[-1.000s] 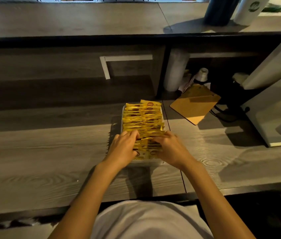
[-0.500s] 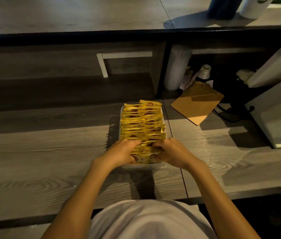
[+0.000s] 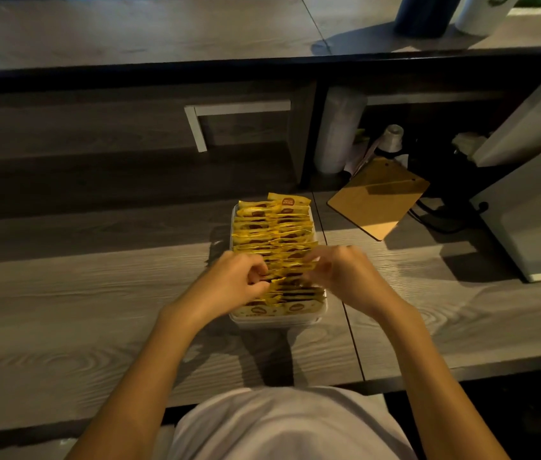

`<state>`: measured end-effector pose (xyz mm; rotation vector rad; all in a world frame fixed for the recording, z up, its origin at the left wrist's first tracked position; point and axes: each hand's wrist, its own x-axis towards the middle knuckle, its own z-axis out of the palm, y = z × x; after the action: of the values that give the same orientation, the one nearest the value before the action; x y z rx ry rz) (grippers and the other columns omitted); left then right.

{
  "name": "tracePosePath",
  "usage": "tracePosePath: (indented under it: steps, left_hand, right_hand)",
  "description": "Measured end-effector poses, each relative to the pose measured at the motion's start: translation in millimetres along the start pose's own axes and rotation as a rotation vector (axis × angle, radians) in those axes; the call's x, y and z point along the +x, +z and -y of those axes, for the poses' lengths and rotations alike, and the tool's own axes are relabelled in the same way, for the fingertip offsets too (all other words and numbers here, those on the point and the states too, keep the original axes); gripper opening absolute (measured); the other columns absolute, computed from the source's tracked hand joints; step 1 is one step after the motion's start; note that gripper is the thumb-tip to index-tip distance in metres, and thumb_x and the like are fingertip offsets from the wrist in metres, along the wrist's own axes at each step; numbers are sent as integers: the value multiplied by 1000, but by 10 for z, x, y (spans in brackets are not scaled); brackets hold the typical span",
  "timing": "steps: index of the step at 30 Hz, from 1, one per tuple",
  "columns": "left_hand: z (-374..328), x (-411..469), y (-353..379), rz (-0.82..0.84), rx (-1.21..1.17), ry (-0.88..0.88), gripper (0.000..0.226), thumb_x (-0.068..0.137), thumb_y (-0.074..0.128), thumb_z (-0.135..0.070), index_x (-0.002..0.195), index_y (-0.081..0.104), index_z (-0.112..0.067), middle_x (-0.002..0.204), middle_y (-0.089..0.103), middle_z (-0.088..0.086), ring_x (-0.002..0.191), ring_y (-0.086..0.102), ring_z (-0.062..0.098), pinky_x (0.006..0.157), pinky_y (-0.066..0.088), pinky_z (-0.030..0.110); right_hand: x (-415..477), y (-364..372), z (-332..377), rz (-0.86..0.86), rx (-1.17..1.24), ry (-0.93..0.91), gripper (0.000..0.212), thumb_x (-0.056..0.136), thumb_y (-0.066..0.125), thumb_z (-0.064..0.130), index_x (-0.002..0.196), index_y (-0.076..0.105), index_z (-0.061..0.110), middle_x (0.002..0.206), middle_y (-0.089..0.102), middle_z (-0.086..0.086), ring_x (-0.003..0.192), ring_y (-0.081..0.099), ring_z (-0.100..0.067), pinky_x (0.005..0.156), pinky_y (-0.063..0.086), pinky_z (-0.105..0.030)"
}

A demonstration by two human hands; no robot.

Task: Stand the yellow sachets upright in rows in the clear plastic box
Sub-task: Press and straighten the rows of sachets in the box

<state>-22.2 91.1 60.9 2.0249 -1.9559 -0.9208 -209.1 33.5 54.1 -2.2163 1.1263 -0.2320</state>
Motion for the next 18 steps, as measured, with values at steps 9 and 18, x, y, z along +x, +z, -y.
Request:
tracePosePath:
  steps: [9,18]
  left_hand:
    - [130,112,101,-65,147,-20,47,87,60,-14,131,45,-23,136,48,-4,124,47,15,101,43,31]
    - [234,191,186,10,84,-64,32,91,54,-16,121,57,-29,121,62,0,116,54,24,98,45,43]
  right_hand:
    - [144,82,-33,75,-198,2,40,88,60,12,127,54,17,130,54,-2,115,55,-18,92,48,-24]
    - [205,208,-55,129,-174,27,29,94,46,11,120,58,18,116,65,-6,106,61,-22,90,53,-36]
